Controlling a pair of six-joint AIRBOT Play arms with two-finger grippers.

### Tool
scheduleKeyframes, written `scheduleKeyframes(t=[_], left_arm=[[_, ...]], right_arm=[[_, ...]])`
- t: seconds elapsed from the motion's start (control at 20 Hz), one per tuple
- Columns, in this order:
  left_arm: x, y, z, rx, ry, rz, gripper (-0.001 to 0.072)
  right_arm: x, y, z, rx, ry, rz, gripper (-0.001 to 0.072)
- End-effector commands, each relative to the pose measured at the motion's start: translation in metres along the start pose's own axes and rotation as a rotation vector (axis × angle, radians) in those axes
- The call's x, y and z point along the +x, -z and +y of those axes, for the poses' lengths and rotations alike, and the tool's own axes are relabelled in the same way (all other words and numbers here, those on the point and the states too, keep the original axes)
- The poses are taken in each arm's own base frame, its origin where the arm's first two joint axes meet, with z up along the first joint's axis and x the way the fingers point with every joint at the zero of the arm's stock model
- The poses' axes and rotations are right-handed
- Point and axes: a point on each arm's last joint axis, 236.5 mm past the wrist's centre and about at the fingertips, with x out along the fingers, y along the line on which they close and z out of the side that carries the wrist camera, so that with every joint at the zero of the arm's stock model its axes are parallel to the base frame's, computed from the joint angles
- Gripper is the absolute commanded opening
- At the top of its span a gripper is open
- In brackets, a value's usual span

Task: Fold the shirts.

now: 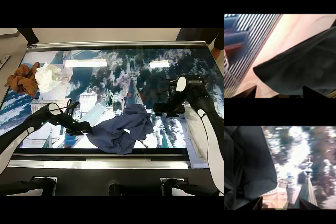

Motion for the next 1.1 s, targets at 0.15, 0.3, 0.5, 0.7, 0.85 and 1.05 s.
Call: scheduleKeyframes(t=[0.15,0.3,0.5,0.7,0.85,1.05], left_arm=[[0.027,-0.015,-0.018,-0.067,0.05,-0.072,0.0413],[0.026,-0.023,-0.018,-0.081,0.053,-0.102,0.0025],[0.021,-0.023,-0.021,-0.053,0.056,-0.111,0.0026],[0.016,-0.024,-0.025,-0.042,0.061,-0.126,0.0026],[0.013,-0.024,-0.027,-0.033,0.064,-0.134,0.0025],[0.009,-0.025,-0.029,-0.024,0.067,-0.146,0.0025]], right_arm=[[0.004,0.005,0.001,0.004,-0.007,0.024,0.0548],[0.024,-0.005,0.002,0.058,-0.012,0.004,0.0548],[0.063,-0.009,0.019,0.107,-0.083,0.067,0.0517],[0.095,-0.003,0.028,0.119,-0.116,0.152,0.0493],[0.104,-0.001,0.028,0.118,-0.117,0.175,0.0461],[0.106,-0.008,0.035,0.158,-0.148,0.151,0.0459]])
